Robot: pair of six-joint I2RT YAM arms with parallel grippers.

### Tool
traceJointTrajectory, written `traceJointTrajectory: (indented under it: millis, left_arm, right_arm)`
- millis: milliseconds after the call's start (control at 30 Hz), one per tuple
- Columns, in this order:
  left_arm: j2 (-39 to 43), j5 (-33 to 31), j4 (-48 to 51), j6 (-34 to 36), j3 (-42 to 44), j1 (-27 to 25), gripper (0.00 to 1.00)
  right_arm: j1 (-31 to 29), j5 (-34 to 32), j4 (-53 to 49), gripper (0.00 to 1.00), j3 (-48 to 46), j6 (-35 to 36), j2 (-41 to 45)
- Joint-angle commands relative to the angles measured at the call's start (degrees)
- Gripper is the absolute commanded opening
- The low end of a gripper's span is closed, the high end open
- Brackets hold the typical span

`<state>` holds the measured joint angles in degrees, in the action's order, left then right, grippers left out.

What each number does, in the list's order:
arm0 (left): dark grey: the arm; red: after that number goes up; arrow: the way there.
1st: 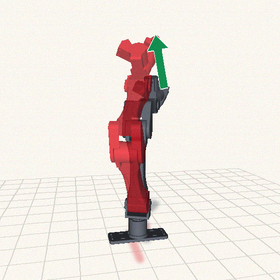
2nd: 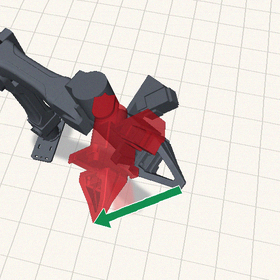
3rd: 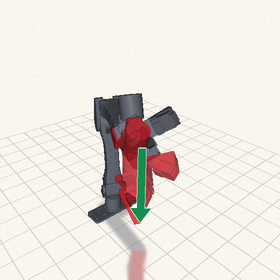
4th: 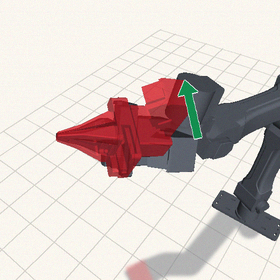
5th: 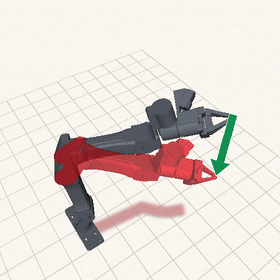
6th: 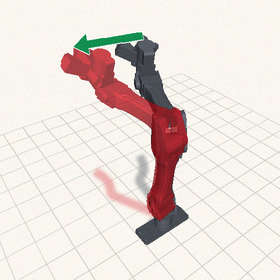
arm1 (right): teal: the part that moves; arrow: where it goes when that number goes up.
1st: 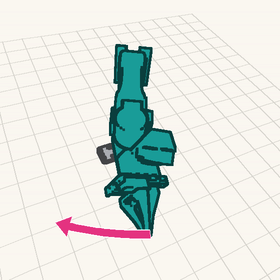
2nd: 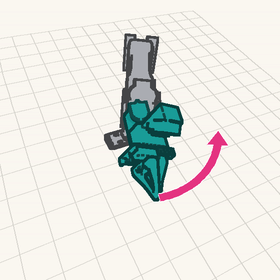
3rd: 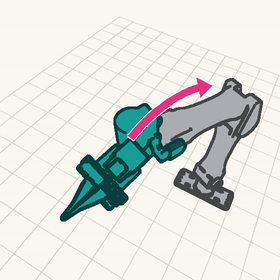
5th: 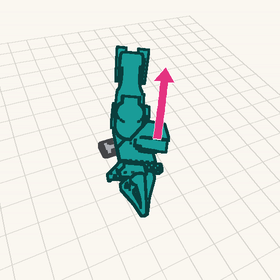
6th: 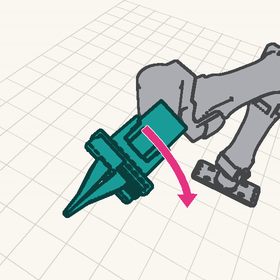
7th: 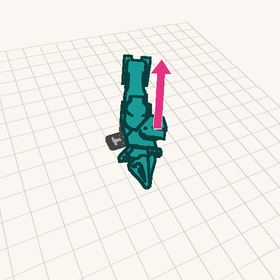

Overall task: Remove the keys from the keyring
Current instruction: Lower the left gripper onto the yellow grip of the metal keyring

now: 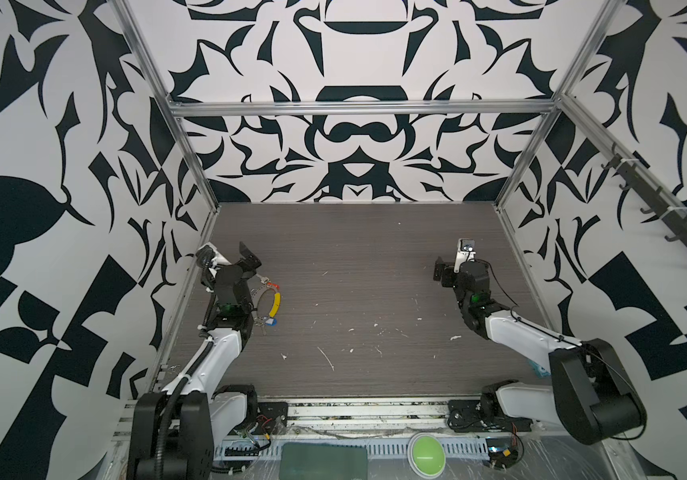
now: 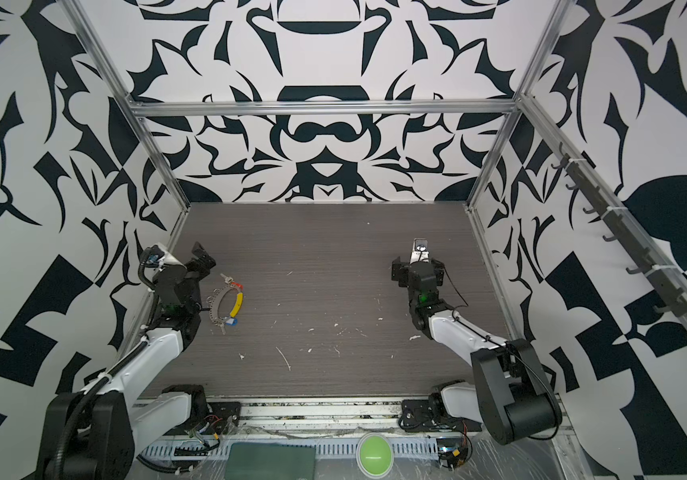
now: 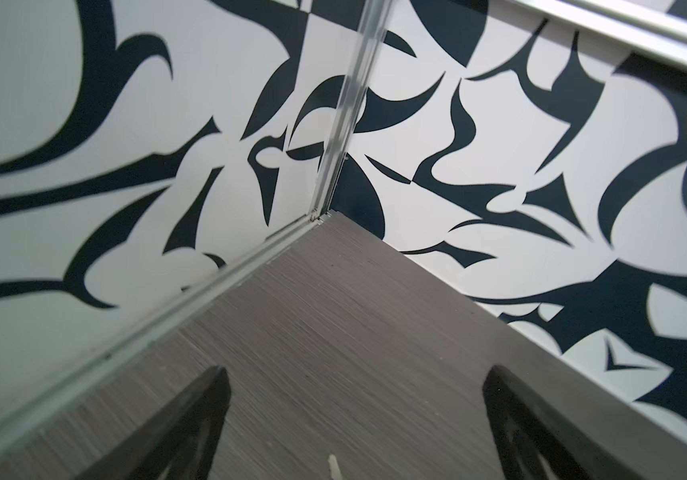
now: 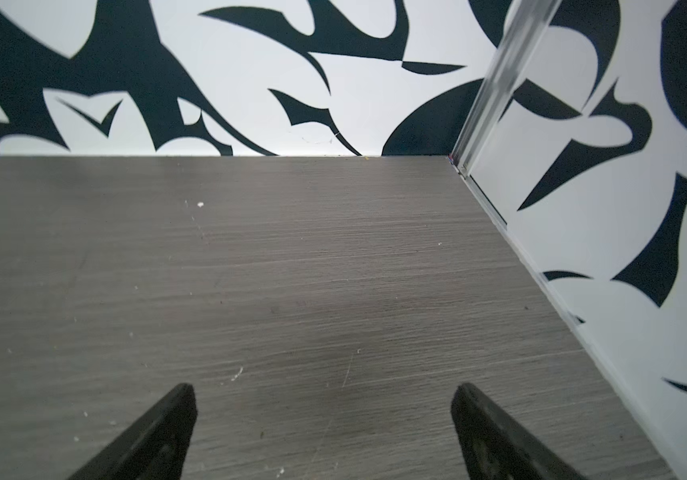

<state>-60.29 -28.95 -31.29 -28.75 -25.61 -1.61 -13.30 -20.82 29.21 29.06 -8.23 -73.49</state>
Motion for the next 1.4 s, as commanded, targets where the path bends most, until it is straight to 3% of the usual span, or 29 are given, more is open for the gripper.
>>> traceJointTrajectory:
  millis: [0,33,67,133,200,333,433,567,633,700,900,1167,1367]
  left_arm:
    - [4.6,2.0,11.7,-22.0,-1.6,2.0,0.99]
    - [5.7,2.1,15.2,-25.9,-2.0,2.4,0.99]
    - [6.8,3.1,17.8,-28.9,-2.2,3.0,0.99]
    - [8.1,8.3,15.7,-29.0,-0.7,4.6,0.99]
    - [9.1,12.3,11.9,-29.4,1.4,5.5,0.99]
    - [11.9,14.3,11.9,-32.8,4.8,5.6,0.99]
    - [12.2,16.5,18.9,-32.0,3.6,5.6,0.97]
    - [6.1,20.1,35.7,-23.8,-4.7,5.6,0.70]
    - [2.2,21.6,41.5,-22.9,-7.5,5.5,0.65]
    - [0.1,24.1,41.5,-22.1,-7.8,5.0,0.64]
    - [-6.3,21.4,46.1,-17.9,-11.1,-0.1,0.61]
    - [-6.8,11.4,53.8,-22.8,-9.1,-4.4,0.51]
    - [-9.3,15.6,43.3,-19.2,-7.4,-7.3,0.55]
  right_arm:
    - [0.5,-3.9,-5.3,1.00,3.1,-20.8,2.0]
    - [1.1,-4.0,-9.4,0.99,3.7,-28.0,2.4]
    - [2.9,0.2,-10.7,0.99,3.6,-33.2,2.0]
    - [6.2,10.9,-5.2,0.99,1.9,-37.6,-1.0]
    - [6.5,16.5,-1.4,1.00,0.8,-38.5,-3.2]
    - [4.9,22.8,-8.8,0.95,4.9,-34.0,-6.1]
    - [2.7,25.1,-14.6,0.90,7.8,-31.0,-8.1]
    - [-1.0,27.5,-17.9,0.81,10.5,-27.6,-10.9]
    - [-3.0,27.6,-19.3,0.79,11.8,-26.5,-12.4]
    - [-4.8,27.8,-19.5,0.77,12.6,-24.6,-13.8]
    - [-7.5,30.2,-19.3,0.70,14.2,-21.8,-16.9]
    - [-8.7,32.0,-18.4,0.66,14.4,-22.0,-19.4]
    - [-9.4,34.4,-16.7,0.63,14.8,-22.0,-21.6]
